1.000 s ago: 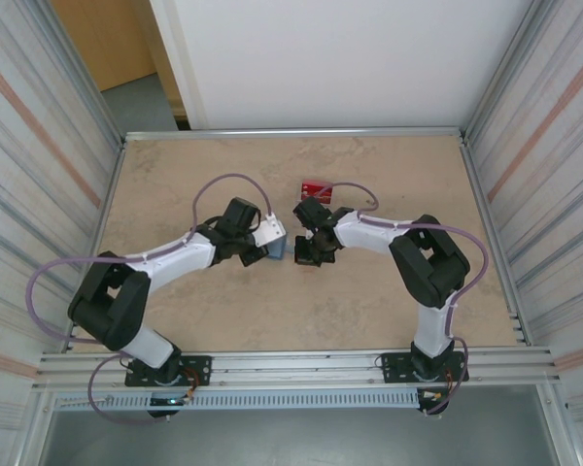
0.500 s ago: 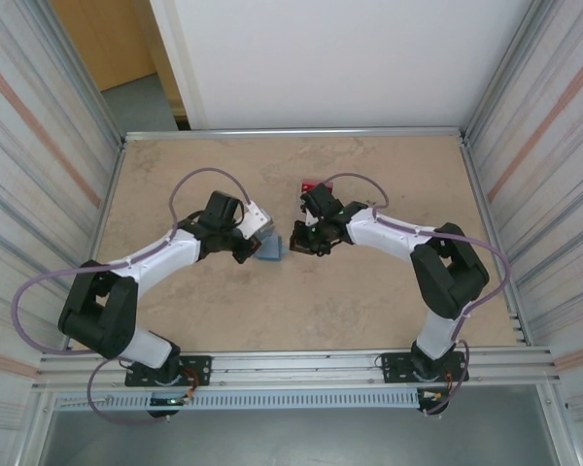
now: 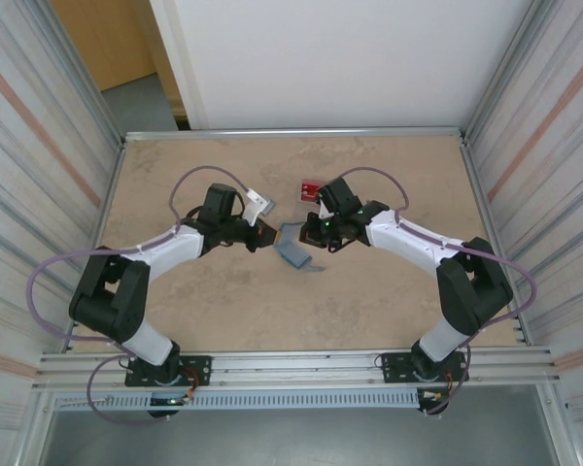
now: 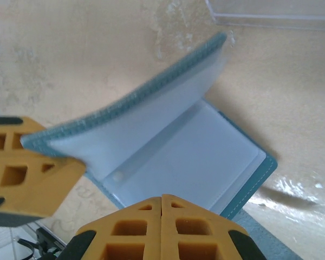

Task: Put the credit cards into the card holder
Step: Open the card holder at the center of the table.

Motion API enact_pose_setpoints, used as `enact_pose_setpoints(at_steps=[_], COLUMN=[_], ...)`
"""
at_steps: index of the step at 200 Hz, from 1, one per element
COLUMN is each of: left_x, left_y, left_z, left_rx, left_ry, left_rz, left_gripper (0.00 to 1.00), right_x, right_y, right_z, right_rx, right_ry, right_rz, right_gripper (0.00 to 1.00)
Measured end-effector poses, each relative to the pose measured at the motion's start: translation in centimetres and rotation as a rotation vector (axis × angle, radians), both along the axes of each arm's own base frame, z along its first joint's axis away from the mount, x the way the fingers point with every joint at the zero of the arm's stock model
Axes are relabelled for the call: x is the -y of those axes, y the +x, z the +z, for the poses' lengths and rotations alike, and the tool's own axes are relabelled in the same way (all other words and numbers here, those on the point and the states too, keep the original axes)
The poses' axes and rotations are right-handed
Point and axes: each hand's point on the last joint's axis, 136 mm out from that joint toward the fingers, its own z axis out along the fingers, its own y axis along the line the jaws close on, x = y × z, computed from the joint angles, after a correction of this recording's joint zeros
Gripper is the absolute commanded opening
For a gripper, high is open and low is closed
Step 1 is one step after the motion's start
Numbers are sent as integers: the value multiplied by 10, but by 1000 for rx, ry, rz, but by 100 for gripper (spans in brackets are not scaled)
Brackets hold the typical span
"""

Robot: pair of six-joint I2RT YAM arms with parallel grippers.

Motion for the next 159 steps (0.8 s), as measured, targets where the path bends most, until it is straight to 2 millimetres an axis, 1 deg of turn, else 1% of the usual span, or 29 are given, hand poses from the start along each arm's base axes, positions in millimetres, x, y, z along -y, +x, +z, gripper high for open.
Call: enact_pose_setpoints(at_steps=[23, 45, 72, 86, 112, 135, 159], left_x=[2, 1, -2, -6, -14, -20, -23], left_y=[0, -6, -9, -7, 2, 5, 6], left_z=[-13, -30, -45, -48, -47, -50, -53], left_rx=[-75, -164, -247, -272, -290, -308, -323], left_ry=[-50, -81, -102, -111, -134, -136, -135], left_rz=[36, 69, 114, 141, 197, 239, 261], left_gripper=[0, 0, 0, 0, 0, 0, 0], right_x=[4, 2, 0, 0, -2, -8, -15], right_y=[-5, -7, -6, -6, -8, -6, 3], right_z=[-10, -14, -29, -40, -60, -68, -72], right_rx=[-17, -19, -35, -53, -88, -103, -102], right_ry=[-24, -37, -63, -83, -118, -129, -130], right_rz=[-12, -9, -11, -12, -4, 3, 4], right_gripper=[0, 0, 0, 0, 0, 0, 0])
